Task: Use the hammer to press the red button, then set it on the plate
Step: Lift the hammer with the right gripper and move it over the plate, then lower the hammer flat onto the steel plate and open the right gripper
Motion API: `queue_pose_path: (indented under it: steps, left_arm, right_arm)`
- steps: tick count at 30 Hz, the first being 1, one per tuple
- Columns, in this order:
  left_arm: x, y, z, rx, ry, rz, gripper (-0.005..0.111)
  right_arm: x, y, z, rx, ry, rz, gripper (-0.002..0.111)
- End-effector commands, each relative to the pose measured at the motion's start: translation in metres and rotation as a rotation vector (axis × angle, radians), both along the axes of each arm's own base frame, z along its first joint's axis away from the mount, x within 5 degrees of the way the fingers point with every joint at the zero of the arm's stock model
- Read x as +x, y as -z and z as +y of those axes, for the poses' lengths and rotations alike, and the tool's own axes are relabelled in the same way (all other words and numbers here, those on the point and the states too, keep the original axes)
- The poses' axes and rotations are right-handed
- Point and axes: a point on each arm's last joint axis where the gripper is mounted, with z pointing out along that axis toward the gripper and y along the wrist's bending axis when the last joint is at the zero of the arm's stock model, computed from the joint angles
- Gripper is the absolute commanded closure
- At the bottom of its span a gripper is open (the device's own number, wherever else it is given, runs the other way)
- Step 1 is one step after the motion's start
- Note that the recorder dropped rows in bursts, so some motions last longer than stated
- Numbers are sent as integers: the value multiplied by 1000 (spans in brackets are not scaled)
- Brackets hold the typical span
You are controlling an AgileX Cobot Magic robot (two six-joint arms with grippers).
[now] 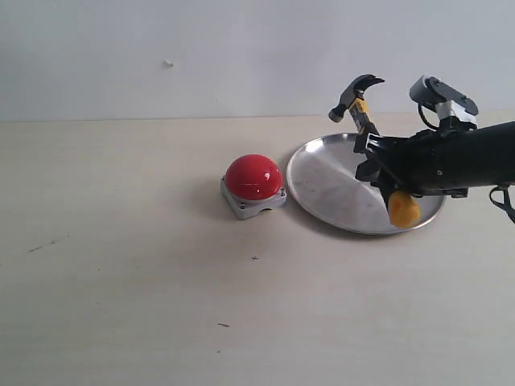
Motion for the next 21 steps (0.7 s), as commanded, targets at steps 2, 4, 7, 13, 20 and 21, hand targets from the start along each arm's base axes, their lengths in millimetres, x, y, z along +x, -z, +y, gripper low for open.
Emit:
queue_pose_path:
  steps: [2, 4, 7, 13, 20, 21]
  left_arm:
    - [0, 0, 0, 2, 0, 3, 107]
    - [0, 0, 0, 2, 0, 3, 107]
    - [0, 0, 0, 4, 0, 2, 107]
    - [0, 0, 0, 4, 0, 2, 107]
    - [0, 0, 0, 4, 0, 2, 107]
    - [0, 0, 0, 4, 0, 2, 107]
  right_arm:
    - [29, 2, 8, 50, -61, -42, 108]
    - [36, 9, 9, 49, -61, -32, 108]
    - [45, 21, 9, 36, -54, -15, 108]
    - [55, 33, 9, 21, -53, -5, 108]
    - [58, 36, 3, -39, -1, 1, 108]
    - [58, 36, 2, -46, 5, 2, 108]
